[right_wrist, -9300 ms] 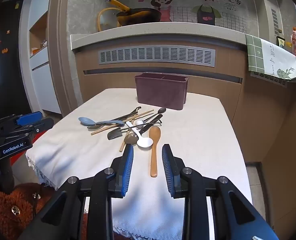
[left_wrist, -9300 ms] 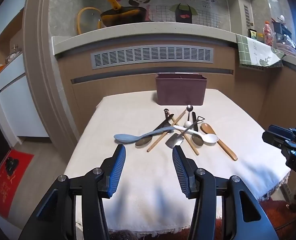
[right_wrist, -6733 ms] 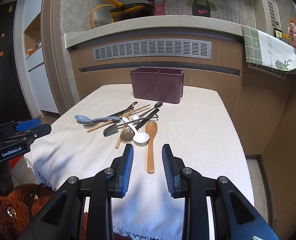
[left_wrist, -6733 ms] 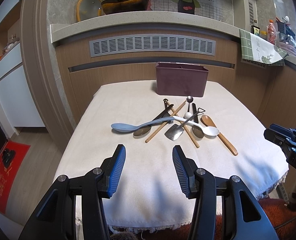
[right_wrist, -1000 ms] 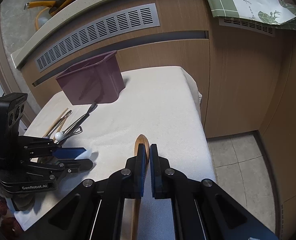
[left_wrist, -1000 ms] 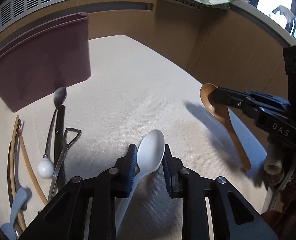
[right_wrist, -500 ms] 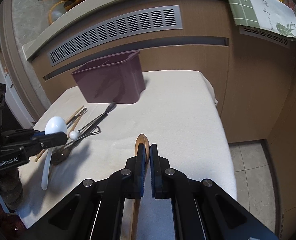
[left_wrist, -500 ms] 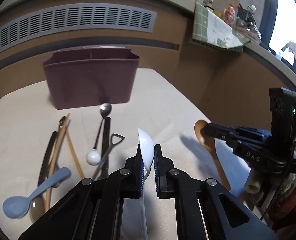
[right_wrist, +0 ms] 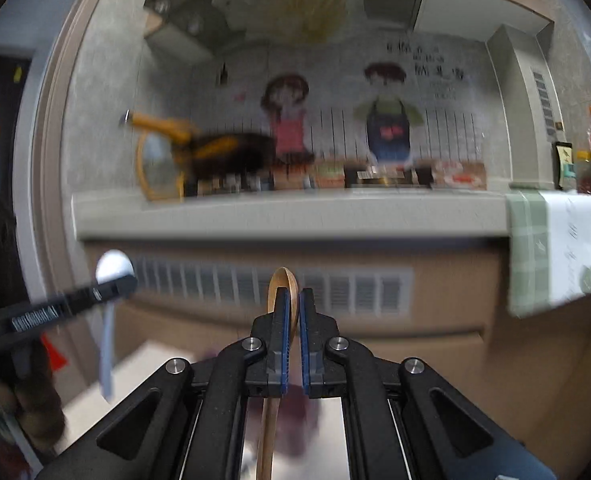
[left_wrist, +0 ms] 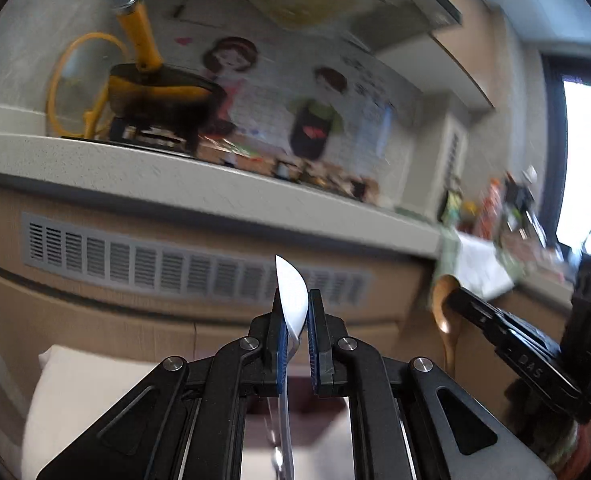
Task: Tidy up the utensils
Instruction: 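Lift both spoons over the maroon caddy and open both grippers to drop them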
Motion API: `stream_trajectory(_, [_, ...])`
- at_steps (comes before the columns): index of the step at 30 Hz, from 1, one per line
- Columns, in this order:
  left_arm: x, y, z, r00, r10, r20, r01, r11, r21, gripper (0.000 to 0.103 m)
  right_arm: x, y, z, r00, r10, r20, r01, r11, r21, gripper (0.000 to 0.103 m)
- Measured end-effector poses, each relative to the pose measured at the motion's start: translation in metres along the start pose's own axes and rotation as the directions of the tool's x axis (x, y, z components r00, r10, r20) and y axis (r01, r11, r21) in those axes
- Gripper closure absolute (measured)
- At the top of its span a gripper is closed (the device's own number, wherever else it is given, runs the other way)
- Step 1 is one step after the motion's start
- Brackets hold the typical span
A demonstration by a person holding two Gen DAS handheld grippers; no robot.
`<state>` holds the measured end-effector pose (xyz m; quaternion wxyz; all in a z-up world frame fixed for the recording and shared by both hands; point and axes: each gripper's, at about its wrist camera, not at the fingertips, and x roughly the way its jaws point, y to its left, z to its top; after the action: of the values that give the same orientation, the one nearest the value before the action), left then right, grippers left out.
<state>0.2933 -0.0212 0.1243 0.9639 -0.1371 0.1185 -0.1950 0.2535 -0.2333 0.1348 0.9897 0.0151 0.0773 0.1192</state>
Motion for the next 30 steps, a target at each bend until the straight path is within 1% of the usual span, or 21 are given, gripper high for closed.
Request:
stream_trajectory(2, [0.024,0.018,0.002,1.0,0.013,0.023,-0.011,0.998,-0.065,0.094,0.025,0.005,0.005,0.999,0.01,0.043,-0.01,1.0,0.006,0.099])
stream_trajectory(4, [0.046,0.031,-0.001,0.998,0.055,0.033,-0.052,0.995,-0.087,0.094,0.049,0.01,0.0,0.998,-0.001,0.07,0.001,1.0,-0.004,0.099])
stream_trajectory(5, [0.054,0.038,-0.004,0.996,0.075,0.041,-0.071,0.994,-0.086,0.094,0.059,0.012,-0.003,0.998,-0.008,0.069,0.008,1.0,-0.009,0.099])
stream_trajectory(6, [0.065,0.044,-0.008,0.995,0.093,0.044,-0.089,0.993,-0.08,0.094,0.073,0.013,-0.009,0.998,-0.014,0.062,0.015,1.0,-0.014,0.099])
stream_trajectory(8, [0.077,0.049,-0.015,0.993,0.106,0.049,-0.103,0.992,-0.074,0.094,0.093,0.014,-0.016,0.999,-0.02,0.044,0.021,1.0,-0.015,0.099])
stream_trajectory(11, [0.092,0.054,-0.029,0.992,0.108,0.058,-0.104,0.992,-0.073,0.094,0.115,0.01,-0.033,1.0,-0.027,0.003,0.027,1.0,-0.002,0.099])
stream_trajectory(15, [0.113,0.058,-0.047,0.995,0.099,0.003,-0.099,0.993,-0.063,0.093,0.135,0.004,-0.051,0.998,-0.043,-0.046,0.044,0.999,0.008,0.099])
stream_trajectory(17, [0.12,0.061,-0.055,0.995,0.097,-0.016,-0.098,0.992,-0.074,0.092,0.138,0.002,-0.059,0.997,-0.057,-0.055,0.058,0.998,0.007,0.099])
stream_trajectory(18, [0.123,0.063,-0.06,0.995,0.092,-0.029,-0.094,0.993,-0.074,0.088,0.139,0.001,-0.063,0.996,-0.062,-0.058,0.062,0.998,0.006,0.098])
stream_trajectory(19, [0.123,0.064,-0.063,0.996,0.078,-0.043,-0.081,0.994,-0.073,0.078,0.138,0.001,-0.066,0.996,-0.058,-0.066,0.059,0.998,0.008,0.098])
stream_trajectory(20, [0.124,0.065,-0.066,0.997,0.057,-0.059,-0.062,0.995,-0.075,0.073,0.135,-0.001,-0.069,0.995,-0.042,-0.09,0.044,0.999,0.019,0.096])
stream_trajectory(21, [0.123,0.066,-0.068,0.996,0.035,-0.076,-0.041,0.996,-0.077,0.062,0.131,-0.002,-0.071,0.994,-0.028,-0.106,0.031,0.999,0.028,0.095])
stream_trajectory(22, [0.121,0.066,-0.07,0.996,0.022,-0.089,-0.029,0.997,-0.077,0.056,0.128,-0.004,-0.073,0.993,-0.017,-0.12,0.022,0.999,0.035,0.095])
stream_trajectory(26, [0.094,0.065,-0.068,0.994,0.031,-0.102,-0.04,0.995,-0.089,0.055,0.099,-0.009,-0.078,0.991,-0.017,-0.133,0.025,0.998,0.055,0.091])
stream_trajectory(30, [0.048,0.07,-0.065,0.99,0.099,-0.098,-0.111,0.986,-0.127,0.054,0.062,-0.011,-0.079,0.99,-0.008,-0.142,0.019,0.997,0.077,0.085])
